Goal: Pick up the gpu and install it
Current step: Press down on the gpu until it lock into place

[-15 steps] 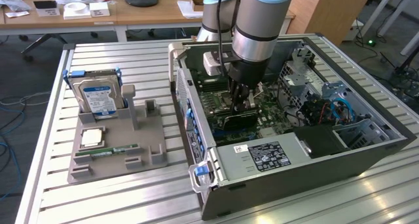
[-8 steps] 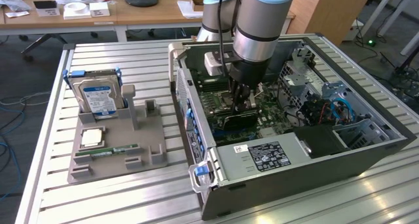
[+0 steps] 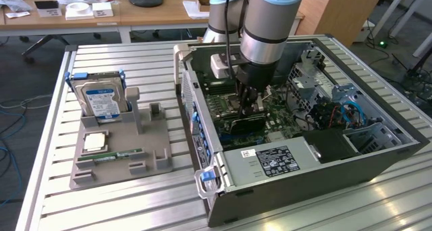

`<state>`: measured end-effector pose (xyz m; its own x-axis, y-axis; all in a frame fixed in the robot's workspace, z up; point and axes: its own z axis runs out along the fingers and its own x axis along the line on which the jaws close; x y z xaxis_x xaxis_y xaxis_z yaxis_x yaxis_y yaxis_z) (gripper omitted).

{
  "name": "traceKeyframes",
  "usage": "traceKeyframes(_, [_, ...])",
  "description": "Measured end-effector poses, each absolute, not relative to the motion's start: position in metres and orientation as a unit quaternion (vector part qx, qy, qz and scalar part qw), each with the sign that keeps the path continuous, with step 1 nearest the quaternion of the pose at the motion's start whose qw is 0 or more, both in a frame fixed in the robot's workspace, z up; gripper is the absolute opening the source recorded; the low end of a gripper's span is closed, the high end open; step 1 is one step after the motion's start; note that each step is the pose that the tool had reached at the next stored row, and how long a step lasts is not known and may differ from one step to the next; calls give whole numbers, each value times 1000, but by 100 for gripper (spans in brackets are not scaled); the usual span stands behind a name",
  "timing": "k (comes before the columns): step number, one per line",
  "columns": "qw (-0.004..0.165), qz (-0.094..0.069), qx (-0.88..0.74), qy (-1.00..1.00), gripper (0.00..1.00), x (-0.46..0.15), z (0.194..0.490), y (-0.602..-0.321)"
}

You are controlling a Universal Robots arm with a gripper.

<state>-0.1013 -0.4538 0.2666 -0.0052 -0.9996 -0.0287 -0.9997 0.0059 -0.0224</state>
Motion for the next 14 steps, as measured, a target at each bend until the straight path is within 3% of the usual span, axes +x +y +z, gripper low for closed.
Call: traceKeyframes(14, [18,2,-705,709,11,-101,262,-454])
